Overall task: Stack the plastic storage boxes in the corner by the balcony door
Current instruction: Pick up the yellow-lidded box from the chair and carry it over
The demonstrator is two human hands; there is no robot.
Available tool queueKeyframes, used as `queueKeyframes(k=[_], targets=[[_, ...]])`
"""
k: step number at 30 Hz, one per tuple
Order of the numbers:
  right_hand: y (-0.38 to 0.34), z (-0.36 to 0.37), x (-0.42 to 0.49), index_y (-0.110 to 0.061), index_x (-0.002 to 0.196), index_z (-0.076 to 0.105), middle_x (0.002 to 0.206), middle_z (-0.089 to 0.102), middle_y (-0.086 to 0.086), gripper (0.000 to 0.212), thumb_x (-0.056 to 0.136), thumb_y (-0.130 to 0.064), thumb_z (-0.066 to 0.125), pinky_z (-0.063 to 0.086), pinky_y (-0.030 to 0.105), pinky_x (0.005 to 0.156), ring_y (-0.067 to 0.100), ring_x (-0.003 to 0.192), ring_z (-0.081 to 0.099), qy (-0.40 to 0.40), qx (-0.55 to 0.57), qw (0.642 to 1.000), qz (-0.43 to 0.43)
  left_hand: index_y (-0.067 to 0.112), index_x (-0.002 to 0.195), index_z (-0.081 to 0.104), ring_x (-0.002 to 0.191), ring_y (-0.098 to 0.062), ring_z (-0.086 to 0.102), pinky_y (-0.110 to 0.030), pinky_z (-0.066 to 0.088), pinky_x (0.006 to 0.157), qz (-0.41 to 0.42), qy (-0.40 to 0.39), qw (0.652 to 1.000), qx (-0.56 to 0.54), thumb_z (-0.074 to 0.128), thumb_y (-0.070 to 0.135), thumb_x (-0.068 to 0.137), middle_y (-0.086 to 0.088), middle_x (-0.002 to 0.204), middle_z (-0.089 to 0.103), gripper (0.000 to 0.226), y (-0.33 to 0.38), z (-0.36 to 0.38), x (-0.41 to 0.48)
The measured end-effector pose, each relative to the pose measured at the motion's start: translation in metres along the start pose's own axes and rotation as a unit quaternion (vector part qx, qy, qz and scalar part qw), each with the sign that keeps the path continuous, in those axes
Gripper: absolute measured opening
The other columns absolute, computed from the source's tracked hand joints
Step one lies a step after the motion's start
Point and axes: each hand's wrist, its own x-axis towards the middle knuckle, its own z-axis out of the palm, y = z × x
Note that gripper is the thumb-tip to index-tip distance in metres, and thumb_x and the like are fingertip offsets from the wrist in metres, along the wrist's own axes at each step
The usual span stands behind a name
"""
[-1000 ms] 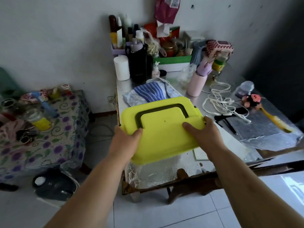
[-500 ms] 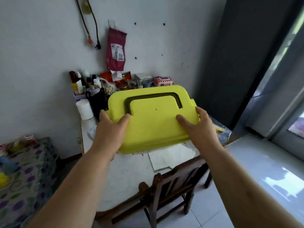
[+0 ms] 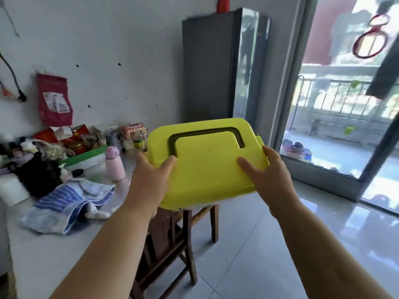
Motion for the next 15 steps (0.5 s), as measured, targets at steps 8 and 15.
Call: queueKeyframes(k=[8,15], targets=[[0.079,-0.167,-0.036,-0.02,0.144,0.04,0.135,0.052,0.009,0.084,0.074,-0.051,0.074,0.047,0.05,0.1,0.028,0.116,0.055,0.128,-0.022,0.99,0.058,0.01,0.149,0.029,0.128,-0.036,0.048,-0.053,0.04,0.107,-0.02,-0.185,0.982,0.005,0.064,0.046,0.087,-0.014,0.144,0.046,0.08,0.03,0.148,-0.08],[0.125,-0.282,-0.064,-0.019,0.144,0.039,0.133,0.052,0.01,0.084,0.075,-0.052,0.073,0.046,0.052,0.101,0.029,0.119,0.052,0.244,-0.045,0.964,0.1,0.013,0.155,0.016,0.128,-0.035,0.046,-0.043,0.04,0.097,0.017,-0.304,0.952,0.012,0.062,0.044,0.09,-0.013,0.148,0.042,0.085,0.062,0.26,-0.145]])
